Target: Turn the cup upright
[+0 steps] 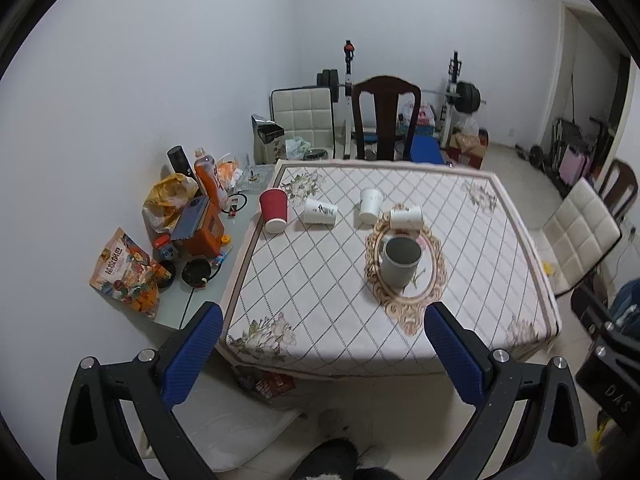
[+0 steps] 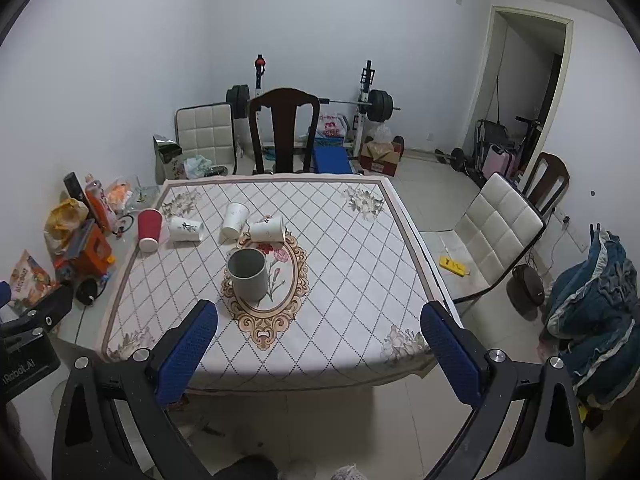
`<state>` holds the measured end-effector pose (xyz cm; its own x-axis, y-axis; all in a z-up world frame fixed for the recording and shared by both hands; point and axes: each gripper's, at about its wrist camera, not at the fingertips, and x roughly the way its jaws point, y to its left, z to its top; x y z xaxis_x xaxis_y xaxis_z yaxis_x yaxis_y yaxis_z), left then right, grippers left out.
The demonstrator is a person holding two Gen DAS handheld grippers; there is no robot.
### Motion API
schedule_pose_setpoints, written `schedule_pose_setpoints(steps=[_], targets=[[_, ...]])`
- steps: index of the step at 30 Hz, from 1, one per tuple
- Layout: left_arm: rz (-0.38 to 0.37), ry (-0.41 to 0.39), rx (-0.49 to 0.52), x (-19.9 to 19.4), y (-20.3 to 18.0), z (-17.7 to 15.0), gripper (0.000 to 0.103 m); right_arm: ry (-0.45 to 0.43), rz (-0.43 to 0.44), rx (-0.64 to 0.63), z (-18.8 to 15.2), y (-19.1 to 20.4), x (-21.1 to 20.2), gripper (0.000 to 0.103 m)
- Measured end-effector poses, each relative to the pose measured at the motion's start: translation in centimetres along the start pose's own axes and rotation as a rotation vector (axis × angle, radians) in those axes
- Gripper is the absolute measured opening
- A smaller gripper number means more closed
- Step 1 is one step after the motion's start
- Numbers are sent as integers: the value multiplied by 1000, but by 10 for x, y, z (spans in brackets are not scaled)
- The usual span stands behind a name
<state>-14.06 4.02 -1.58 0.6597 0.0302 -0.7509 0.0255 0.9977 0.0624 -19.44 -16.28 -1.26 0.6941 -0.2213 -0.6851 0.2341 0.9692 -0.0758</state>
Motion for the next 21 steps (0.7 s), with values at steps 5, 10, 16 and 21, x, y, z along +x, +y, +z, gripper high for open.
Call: schedule_pose_setpoints(steps=[5, 10, 16, 21], targets=[[-7, -16, -31, -8, 1, -5, 103, -9, 9, -3, 2, -2, -9, 103], [-10, -30, -46, -12, -1, -3, 103, -10, 11, -10, 3, -5, -12, 103], [-13, -39, -54, -14, -5, 0, 103, -11, 2, -12, 5, -5, -9, 103], [-8, -32, -61, -10, -8, 1, 103, -2, 14, -27, 9, -6, -3, 103]])
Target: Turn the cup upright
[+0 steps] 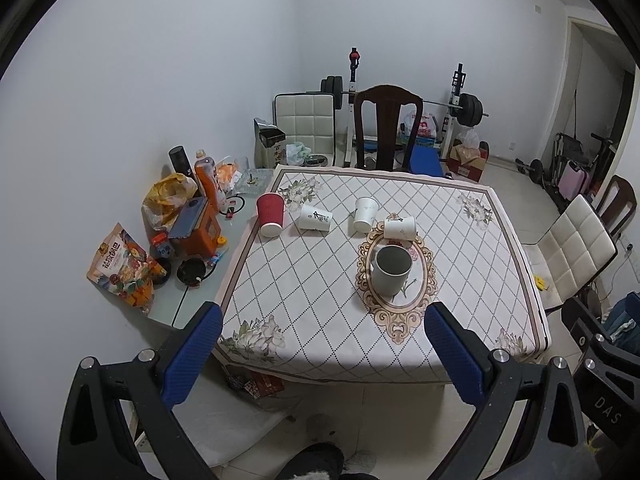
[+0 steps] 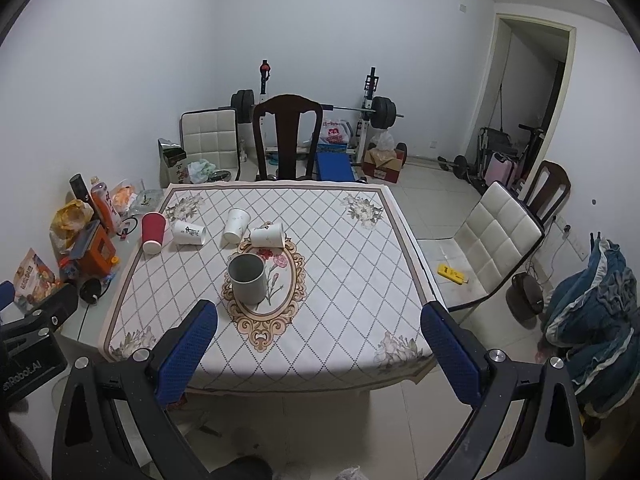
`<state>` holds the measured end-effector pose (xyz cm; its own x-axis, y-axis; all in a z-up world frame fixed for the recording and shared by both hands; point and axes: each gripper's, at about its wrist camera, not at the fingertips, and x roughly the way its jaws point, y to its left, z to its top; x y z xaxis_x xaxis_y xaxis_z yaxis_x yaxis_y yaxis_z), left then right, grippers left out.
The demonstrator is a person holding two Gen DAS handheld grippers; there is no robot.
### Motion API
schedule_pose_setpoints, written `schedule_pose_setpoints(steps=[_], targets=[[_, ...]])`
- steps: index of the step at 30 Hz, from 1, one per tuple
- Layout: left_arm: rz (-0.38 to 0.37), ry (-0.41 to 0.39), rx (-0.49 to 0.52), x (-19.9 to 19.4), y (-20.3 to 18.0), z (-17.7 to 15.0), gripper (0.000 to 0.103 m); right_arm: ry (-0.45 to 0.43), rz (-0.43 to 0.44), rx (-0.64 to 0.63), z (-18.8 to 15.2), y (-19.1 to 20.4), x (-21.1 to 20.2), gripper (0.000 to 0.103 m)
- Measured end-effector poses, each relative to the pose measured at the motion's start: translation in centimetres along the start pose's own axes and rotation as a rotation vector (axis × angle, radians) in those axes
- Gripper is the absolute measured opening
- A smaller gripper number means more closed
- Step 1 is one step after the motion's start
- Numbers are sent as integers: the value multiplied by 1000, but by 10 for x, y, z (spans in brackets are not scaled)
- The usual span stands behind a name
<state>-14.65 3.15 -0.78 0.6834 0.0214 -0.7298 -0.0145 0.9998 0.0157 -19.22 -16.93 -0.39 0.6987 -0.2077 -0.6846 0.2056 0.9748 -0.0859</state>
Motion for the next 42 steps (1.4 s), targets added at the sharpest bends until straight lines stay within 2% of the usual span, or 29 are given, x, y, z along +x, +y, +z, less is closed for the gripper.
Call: schedule_pose_setpoints(steps=[10, 42], targets=[[14, 2, -10, 3, 1, 3, 103, 22, 21, -12, 4, -3, 14, 103], [21, 36, -10, 14, 6, -2, 103, 38, 30, -28, -1, 5, 21, 103]])
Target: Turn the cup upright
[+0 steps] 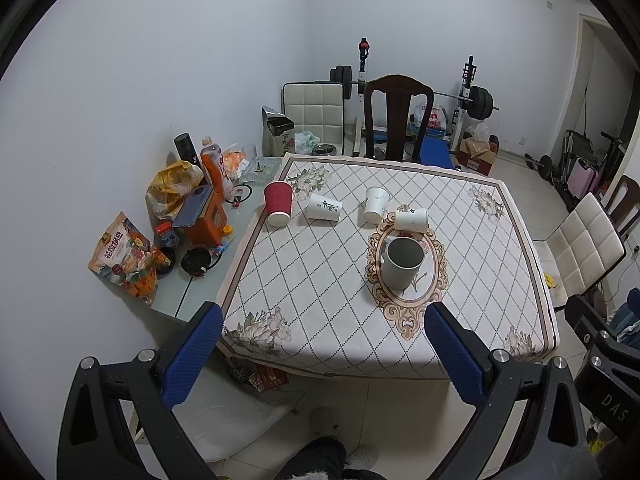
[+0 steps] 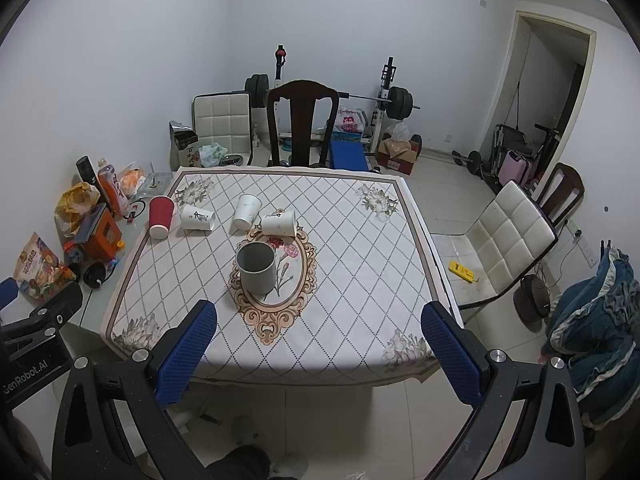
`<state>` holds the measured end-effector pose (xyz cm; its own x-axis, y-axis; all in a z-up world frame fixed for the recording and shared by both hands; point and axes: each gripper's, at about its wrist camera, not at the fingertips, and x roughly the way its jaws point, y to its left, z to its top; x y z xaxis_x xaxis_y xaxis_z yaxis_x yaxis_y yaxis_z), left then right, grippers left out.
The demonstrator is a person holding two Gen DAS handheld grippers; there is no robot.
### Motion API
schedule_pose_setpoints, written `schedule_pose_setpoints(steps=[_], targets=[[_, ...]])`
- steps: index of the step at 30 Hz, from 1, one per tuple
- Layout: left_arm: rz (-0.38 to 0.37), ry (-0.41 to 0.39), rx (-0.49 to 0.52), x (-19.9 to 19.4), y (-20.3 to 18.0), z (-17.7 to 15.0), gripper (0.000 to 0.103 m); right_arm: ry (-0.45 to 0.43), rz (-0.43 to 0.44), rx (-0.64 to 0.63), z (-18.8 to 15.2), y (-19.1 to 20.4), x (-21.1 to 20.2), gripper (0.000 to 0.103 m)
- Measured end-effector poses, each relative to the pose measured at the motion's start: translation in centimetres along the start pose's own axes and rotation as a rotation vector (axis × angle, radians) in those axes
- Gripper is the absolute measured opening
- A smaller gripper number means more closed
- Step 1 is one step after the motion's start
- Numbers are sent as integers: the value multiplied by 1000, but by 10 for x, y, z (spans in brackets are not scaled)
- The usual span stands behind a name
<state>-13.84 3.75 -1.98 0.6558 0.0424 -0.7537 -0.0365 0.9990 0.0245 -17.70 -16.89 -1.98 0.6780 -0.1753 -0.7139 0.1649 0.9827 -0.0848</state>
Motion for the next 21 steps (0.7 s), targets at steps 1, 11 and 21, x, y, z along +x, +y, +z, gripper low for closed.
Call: schedule_pose_setpoints(steps=[1, 11, 21], targets=[[0, 2, 2, 0, 0, 0, 103, 0, -1, 0, 0, 0, 0, 103], [-2, 8, 2, 2, 3, -1, 103, 7, 5, -9, -7, 5, 1, 103], [-4, 13, 6, 3, 4, -3, 103, 15, 9, -14, -8, 10, 1, 103]])
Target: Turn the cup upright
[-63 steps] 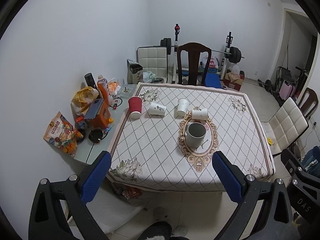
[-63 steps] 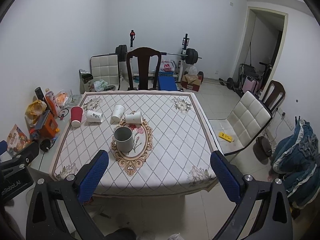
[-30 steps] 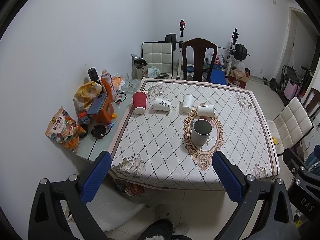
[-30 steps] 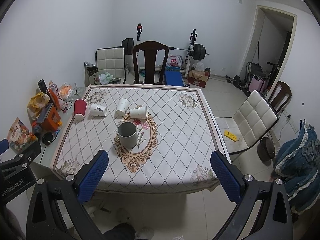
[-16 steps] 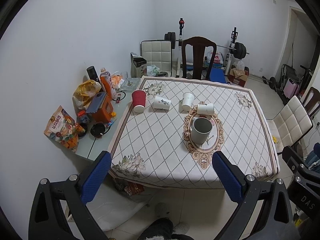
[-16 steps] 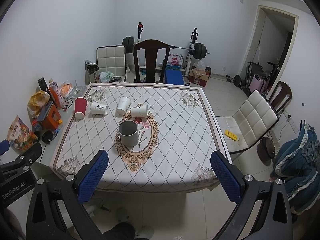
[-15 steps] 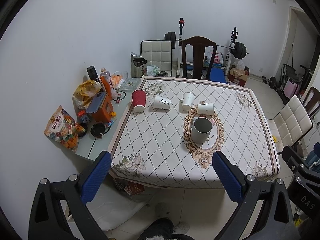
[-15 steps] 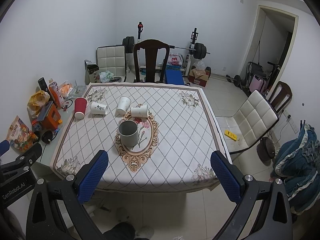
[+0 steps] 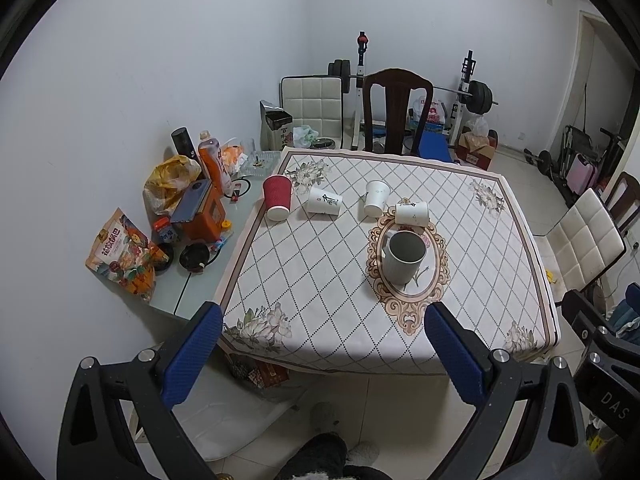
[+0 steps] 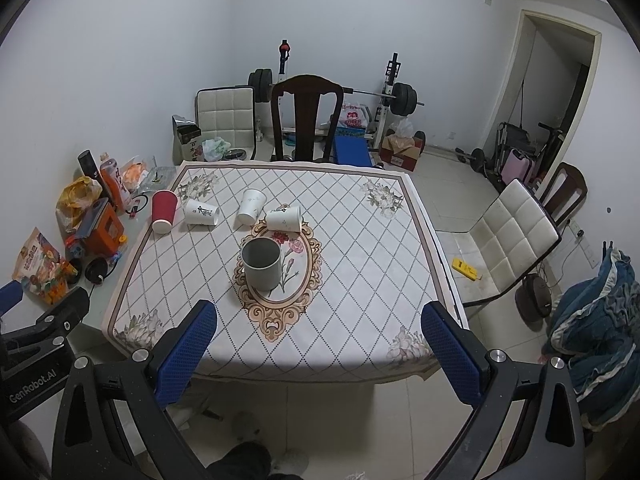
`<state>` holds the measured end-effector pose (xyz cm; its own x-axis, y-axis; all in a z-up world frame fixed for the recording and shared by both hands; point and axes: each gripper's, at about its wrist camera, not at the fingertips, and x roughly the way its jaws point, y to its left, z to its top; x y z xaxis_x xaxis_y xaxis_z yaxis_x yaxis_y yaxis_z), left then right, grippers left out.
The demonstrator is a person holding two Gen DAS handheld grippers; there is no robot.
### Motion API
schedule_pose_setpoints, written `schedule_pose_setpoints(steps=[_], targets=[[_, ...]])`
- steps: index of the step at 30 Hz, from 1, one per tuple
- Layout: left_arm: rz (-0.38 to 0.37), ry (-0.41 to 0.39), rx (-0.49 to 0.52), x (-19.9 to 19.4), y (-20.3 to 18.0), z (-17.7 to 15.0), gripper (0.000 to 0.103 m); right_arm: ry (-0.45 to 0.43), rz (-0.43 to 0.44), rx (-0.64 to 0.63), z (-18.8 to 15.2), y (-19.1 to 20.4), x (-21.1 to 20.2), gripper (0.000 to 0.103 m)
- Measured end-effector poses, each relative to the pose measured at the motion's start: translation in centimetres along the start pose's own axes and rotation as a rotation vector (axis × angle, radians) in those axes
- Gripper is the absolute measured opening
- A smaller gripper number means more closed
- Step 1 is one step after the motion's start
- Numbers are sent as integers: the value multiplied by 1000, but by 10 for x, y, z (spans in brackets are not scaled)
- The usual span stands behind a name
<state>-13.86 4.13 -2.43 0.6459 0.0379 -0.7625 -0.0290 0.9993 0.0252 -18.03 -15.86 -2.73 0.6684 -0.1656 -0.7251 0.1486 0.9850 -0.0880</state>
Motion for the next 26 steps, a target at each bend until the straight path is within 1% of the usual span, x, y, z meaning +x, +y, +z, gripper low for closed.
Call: schedule_pose_setpoints(steps=[8, 23, 26], targets=[[-3, 9, 6, 5, 0, -7, 103, 3, 1, -1, 2, 2, 1, 103], [-9, 12, 9, 9, -3, -4, 103, 6, 3, -1, 3, 3, 1, 103], [-11, 12, 9, 9, -3, 1, 103, 7, 3, -2, 4, 3, 2, 103]])
